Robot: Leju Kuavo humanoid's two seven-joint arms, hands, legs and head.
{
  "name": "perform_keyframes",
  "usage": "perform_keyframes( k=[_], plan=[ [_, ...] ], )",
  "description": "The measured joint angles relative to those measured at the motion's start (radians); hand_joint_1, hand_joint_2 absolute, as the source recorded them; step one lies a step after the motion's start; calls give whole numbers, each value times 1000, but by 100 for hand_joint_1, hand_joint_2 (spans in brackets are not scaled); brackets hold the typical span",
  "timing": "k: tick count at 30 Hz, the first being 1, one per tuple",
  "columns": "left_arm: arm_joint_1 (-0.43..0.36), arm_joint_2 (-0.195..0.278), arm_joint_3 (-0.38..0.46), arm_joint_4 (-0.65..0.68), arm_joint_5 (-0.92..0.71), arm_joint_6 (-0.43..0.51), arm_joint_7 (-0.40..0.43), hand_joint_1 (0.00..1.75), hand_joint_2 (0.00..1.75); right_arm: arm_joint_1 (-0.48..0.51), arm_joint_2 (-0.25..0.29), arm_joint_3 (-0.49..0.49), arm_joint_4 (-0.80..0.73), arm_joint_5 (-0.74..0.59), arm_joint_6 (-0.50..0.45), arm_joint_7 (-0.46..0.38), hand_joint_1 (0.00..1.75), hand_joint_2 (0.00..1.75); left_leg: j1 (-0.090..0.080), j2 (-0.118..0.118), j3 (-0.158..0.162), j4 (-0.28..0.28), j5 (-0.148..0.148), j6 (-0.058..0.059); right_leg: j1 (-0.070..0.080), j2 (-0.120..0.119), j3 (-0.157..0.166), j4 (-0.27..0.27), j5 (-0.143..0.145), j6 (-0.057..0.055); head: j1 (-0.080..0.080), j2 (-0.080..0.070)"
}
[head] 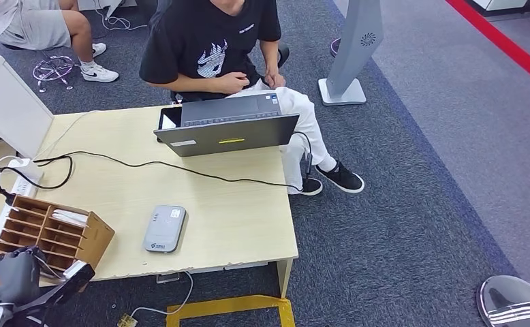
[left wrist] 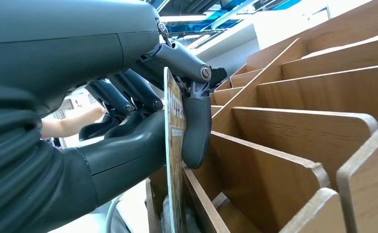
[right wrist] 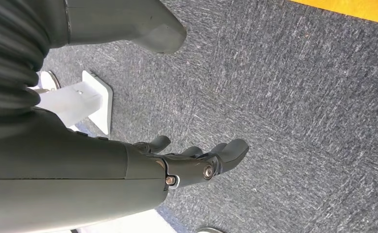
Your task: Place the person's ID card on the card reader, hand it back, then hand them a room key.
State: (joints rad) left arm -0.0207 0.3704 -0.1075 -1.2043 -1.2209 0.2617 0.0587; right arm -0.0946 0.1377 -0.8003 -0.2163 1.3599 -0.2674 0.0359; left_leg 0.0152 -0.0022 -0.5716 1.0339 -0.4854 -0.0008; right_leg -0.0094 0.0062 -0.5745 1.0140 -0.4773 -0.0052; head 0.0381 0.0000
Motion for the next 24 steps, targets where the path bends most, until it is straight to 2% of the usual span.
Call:
perform_keyframes(
  k=[11, 14, 20, 24],
  plan=[
    [13, 0, 21, 0, -2, 36, -9, 175, 175, 0, 2, 0, 0, -7, 2, -2, 0, 175, 0, 0, 1, 0, 0, -1, 0, 0, 0, 0, 0, 0, 0, 0],
    [22, -1, 33, -4, -11, 87, -28, 175, 175, 0, 3, 0, 0, -9, 3, -2, 0, 175, 0, 0, 0, 0, 0, -1, 0, 0, 0, 0, 0, 0, 0, 0],
    [33, -14, 68, -35, -12, 249, -69, 175, 175, 0, 8, 0, 0, -12, 4, 0, 0, 175, 0, 0, 0, 0, 0, -1, 0, 0, -1, 0, 0, 0, 0, 0],
    [33, -24, 94, -59, -4, 300, -85, 175, 175, 0, 11, 0, 0, -11, 5, 2, 0, 175, 0, 0, 0, 0, 0, -1, 0, 0, -1, 0, 0, 0, 0, 0]
  ],
)
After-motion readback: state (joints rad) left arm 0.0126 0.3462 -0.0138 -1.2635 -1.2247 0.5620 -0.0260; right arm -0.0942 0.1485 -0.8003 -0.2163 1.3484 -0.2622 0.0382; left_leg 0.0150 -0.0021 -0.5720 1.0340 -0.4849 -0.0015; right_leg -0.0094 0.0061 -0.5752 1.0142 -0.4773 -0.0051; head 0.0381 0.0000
